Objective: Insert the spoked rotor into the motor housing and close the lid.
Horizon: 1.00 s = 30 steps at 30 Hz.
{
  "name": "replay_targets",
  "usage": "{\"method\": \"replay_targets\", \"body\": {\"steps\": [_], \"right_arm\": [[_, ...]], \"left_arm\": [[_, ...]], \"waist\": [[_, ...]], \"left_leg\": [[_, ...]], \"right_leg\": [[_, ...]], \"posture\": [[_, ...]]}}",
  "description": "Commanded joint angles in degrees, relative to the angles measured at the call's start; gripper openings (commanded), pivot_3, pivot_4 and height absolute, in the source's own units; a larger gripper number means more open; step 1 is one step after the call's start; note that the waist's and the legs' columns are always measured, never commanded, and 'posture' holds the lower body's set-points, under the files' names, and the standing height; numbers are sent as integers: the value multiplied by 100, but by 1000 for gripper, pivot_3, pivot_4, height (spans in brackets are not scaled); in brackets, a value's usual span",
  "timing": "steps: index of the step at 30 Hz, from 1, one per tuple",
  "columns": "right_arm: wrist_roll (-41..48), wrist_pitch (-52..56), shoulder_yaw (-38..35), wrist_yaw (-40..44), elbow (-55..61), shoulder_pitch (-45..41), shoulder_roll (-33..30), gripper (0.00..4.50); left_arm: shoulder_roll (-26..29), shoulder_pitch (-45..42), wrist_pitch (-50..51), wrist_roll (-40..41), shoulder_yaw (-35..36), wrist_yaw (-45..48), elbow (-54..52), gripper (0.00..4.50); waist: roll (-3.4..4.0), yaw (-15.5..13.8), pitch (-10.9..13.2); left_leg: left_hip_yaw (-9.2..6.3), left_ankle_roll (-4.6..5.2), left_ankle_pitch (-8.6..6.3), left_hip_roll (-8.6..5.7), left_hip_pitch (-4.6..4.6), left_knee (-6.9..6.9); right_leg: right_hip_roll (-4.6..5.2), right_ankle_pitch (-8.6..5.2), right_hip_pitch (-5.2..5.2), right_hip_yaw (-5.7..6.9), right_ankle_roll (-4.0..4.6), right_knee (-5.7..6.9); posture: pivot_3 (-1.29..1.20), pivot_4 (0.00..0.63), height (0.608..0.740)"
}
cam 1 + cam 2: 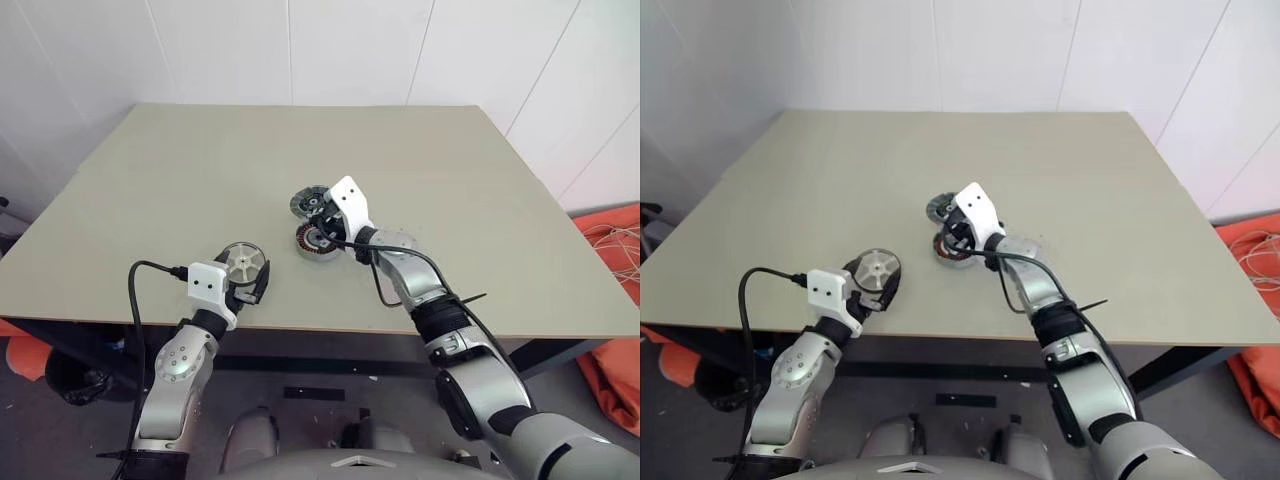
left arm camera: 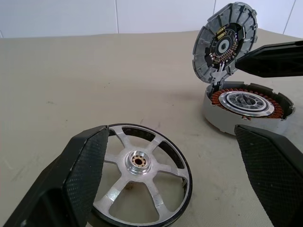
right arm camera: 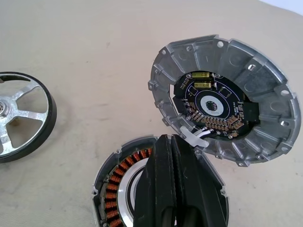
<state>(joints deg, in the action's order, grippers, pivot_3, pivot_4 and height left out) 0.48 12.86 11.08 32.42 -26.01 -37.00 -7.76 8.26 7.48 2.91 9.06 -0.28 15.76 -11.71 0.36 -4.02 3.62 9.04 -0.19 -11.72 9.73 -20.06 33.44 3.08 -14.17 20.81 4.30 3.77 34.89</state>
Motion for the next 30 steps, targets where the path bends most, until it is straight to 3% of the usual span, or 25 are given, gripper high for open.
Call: {"method": "replay_targets", "body": {"steps": [1, 30], "right_arm": [[-21, 37, 25, 6, 324, -9, -18, 41], [-269, -59, 82, -53, -593, -246, 23, 41]], "left_arm": [[9, -43, -81, 39, 32, 18, -128, 4500], [0, -96, -73, 9, 28, -3, -108, 4500]], "waist": [[0, 0, 0], [0, 2, 0]], "left_leg": [[0, 0, 0, 0, 1, 0], [0, -1, 0, 0, 2, 0]], "right_leg": [[0, 0, 0, 0, 0, 0], [0, 0, -1, 0, 0, 1]], "posture": [[0, 0, 740], [0, 0, 740]]}}
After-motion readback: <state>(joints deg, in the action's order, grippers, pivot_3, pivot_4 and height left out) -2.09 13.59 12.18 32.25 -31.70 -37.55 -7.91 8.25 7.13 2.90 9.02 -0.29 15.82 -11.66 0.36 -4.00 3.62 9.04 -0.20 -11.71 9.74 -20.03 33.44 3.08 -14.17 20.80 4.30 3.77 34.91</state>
